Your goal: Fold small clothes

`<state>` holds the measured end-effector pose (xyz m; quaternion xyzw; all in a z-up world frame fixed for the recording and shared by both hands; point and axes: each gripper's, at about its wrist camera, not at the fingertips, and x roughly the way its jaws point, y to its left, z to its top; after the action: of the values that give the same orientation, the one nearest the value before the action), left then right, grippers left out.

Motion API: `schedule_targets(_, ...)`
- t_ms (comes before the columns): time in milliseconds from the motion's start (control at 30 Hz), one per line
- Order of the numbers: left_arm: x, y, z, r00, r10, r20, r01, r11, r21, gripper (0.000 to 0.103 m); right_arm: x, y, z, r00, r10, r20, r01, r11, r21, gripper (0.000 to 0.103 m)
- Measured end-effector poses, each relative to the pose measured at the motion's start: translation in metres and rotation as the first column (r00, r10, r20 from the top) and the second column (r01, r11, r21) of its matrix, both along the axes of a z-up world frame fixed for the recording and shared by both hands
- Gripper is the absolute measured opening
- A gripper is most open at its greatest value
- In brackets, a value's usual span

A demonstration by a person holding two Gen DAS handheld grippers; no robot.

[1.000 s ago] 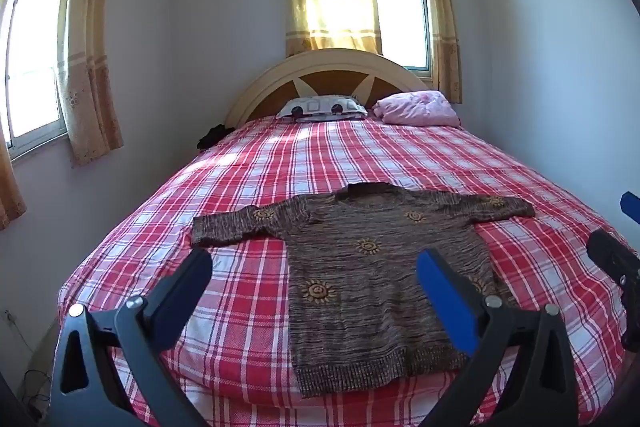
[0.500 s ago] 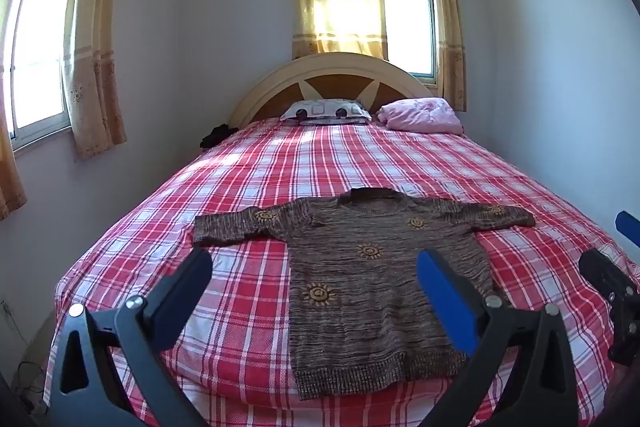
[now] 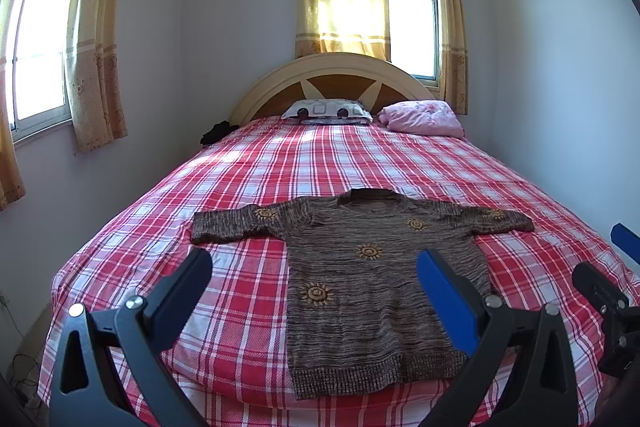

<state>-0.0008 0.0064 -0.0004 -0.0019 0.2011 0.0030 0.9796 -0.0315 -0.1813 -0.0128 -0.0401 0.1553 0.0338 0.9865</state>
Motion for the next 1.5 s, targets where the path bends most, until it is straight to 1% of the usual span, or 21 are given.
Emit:
schedule_targets(400, 0.0025, 0.0033, -0.0023, 1.0, 0.017, -0.005, -0.017, 1.0, -0.011, 0.103, 0.0004, 0.001, -0.001, 1.0, -0.003, -0.007, 0.003, 1.0, 0.0, 0.102)
schedule_targets(1500, 0.0051, 0.0069, -0.0065, 1.0, 0.016, -0.014, -0.016, 1.0, -0.016, 0.103, 0.0028, 0.0011, -0.003, 1.0, -0.008, -0.023, 0.008, 1.0, -0.002, 0.102)
